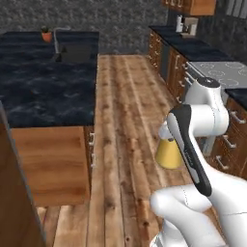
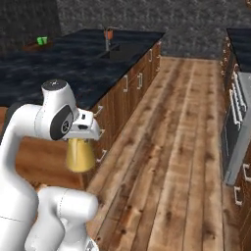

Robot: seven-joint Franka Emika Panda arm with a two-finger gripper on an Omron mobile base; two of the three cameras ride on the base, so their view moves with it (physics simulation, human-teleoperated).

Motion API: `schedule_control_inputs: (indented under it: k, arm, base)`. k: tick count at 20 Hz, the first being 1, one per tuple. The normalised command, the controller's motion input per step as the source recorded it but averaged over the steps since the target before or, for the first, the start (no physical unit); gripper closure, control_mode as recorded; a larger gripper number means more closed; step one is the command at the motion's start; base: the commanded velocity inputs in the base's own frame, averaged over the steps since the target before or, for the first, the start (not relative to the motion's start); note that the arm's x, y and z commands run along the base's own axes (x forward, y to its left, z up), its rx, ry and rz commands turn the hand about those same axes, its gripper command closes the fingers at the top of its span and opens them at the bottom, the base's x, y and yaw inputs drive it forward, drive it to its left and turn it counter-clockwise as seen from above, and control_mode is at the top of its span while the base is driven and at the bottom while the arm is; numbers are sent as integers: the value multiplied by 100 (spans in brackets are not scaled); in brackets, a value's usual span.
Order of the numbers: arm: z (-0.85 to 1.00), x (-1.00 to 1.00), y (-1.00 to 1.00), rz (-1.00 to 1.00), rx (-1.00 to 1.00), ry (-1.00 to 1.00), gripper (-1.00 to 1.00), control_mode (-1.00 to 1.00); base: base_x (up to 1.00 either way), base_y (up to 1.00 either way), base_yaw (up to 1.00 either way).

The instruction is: There is a tray on the dining counter. Grab the cup, mug, and pitcher and place them on the tray. The pitcher may be placed next to the tray if it cannot fit the tray.

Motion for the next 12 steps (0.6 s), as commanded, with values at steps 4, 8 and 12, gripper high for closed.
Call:
schedule_control_inputs:
  k: [4, 8, 12]
  arm:
    - [0, 0, 0, 0, 0, 0, 100, 100]
    - [0, 0, 0, 0, 0, 0, 100, 100]
    - [0, 0, 0, 0, 0, 0, 100, 100]
  base:
    - [55, 0, 66]
    - [74, -28, 57]
    - [90, -53, 50]
